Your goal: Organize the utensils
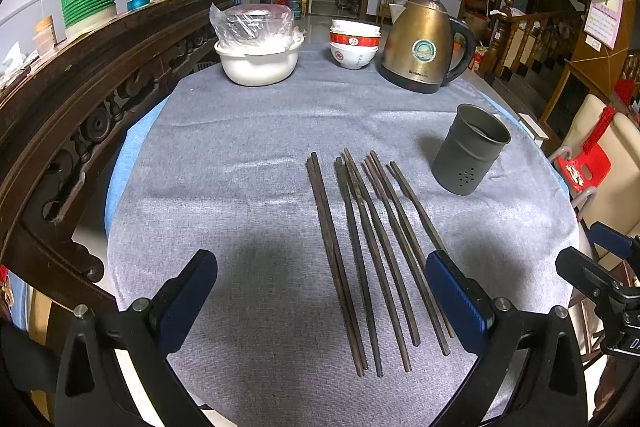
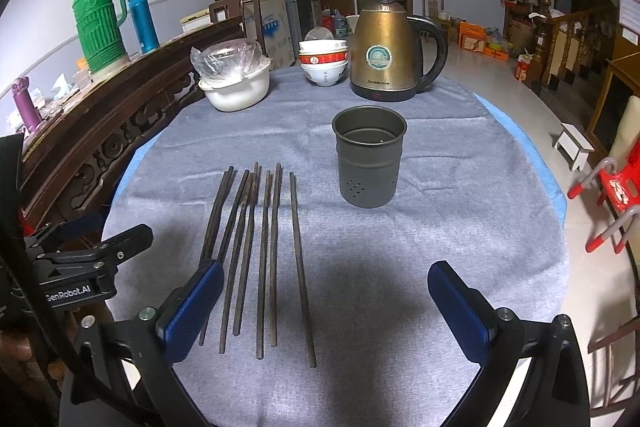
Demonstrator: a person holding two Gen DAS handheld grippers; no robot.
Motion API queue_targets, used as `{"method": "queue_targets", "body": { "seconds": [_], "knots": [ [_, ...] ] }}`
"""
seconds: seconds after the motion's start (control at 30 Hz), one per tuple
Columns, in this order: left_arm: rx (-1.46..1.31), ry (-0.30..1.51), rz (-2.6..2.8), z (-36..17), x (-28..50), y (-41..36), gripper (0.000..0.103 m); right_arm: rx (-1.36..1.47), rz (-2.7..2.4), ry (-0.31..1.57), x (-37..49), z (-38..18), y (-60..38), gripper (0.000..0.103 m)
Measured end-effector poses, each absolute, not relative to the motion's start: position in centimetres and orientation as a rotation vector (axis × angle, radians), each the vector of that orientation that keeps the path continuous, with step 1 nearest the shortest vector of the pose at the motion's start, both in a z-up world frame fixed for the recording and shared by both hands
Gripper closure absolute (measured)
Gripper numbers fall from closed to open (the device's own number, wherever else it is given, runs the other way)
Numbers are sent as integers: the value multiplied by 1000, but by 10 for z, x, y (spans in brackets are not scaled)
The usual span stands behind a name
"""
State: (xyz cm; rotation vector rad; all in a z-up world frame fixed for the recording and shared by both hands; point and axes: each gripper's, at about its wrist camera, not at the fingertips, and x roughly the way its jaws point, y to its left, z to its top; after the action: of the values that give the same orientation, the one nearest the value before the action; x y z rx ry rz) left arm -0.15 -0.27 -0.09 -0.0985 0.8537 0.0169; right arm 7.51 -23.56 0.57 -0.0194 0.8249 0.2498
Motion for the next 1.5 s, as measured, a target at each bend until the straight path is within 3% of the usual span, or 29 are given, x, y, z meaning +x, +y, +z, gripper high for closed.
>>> {"method": "queue_targets", "body": {
  "seconds": [1.1,1.27,1.37,1.43,1.5],
  "knots": [
    [-116,882,27,-7,-1,4,0,-16,250,841,79,4,-237,0],
    [-199,965,81,-29,7,33,0,73,315,963,106,-16,-250,0],
    [-233,1013,107,-41,13,45,0,97,372,1042,126,-30,-244,12],
    [-249,1044,116,-47,19,50,0,78,386,1101,140,-40,-233,32],
    [-266,1080,113,-53,27,52,0,40,395,1145,154,-49,-219,39]
  ]
}}
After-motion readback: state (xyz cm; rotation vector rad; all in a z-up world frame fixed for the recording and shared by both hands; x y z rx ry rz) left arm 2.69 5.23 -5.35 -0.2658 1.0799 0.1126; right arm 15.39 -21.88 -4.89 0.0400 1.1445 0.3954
